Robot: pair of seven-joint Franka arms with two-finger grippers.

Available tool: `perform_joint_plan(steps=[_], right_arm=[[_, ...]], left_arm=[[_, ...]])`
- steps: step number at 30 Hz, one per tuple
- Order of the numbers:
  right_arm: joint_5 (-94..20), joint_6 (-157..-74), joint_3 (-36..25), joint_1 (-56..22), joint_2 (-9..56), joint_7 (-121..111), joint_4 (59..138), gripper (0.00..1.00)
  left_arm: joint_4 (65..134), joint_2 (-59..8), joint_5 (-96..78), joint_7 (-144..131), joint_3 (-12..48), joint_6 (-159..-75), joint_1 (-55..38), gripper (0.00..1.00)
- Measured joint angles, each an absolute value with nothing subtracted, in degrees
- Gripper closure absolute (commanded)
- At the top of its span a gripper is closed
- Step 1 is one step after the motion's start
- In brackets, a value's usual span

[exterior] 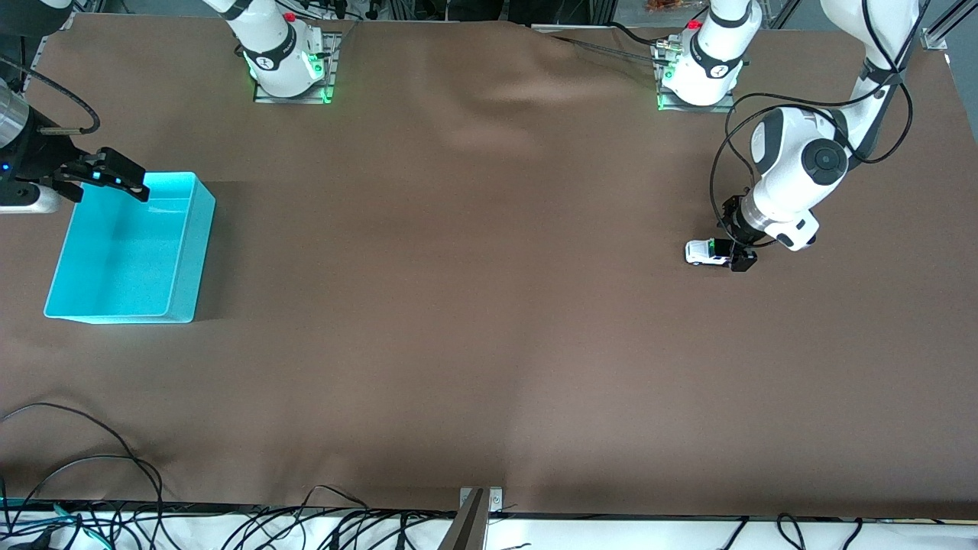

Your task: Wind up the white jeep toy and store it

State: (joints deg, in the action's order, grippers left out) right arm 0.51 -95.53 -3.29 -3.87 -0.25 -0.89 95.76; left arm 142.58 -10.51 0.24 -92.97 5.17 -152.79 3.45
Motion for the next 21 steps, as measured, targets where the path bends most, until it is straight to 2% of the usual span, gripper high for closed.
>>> perform_joint_plan(steps=[5, 8, 11, 18, 19, 21], right_arm=[[0.51, -95.53, -3.29, -3.87, -0.25, -0.89, 95.76, 0.0], [0.51, -95.53, -3.29, -3.87, -0.25, -0.89, 95.77, 0.0], [0.5, -95.53, -3.29, -3.87, -0.25, -0.88, 95.77, 0.0], [0.5, -95.53, -3.29, -3.87, -0.25, -0.87, 95.76, 0.0], [0.5, -95.53, -3.29, -3.87, -0.24, -0.87, 95.77, 0.0], [0.5, -95.53, -3.29, -3.87, -0.25, -0.87, 95.76, 0.0]], left_arm=[[142.58, -11.57, 0.24, -92.99, 5.17, -154.44, 3.68, 0.08], [142.59, -12.5, 0.24, -92.99, 5.17, -155.5, 3.72, 0.17], [142.59, -13.15, 0.24, -92.99, 5.17, -156.19, 3.74, 0.34], [142.58, -13.38, 0.24, -92.99, 5.17, -156.45, 3.76, 0.81], [142.57, -13.33, 0.25, -92.98, 5.17, -156.45, 3.76, 0.85], [142.54, -13.24, 0.25, -92.98, 5.17, -156.45, 3.76, 0.86]])
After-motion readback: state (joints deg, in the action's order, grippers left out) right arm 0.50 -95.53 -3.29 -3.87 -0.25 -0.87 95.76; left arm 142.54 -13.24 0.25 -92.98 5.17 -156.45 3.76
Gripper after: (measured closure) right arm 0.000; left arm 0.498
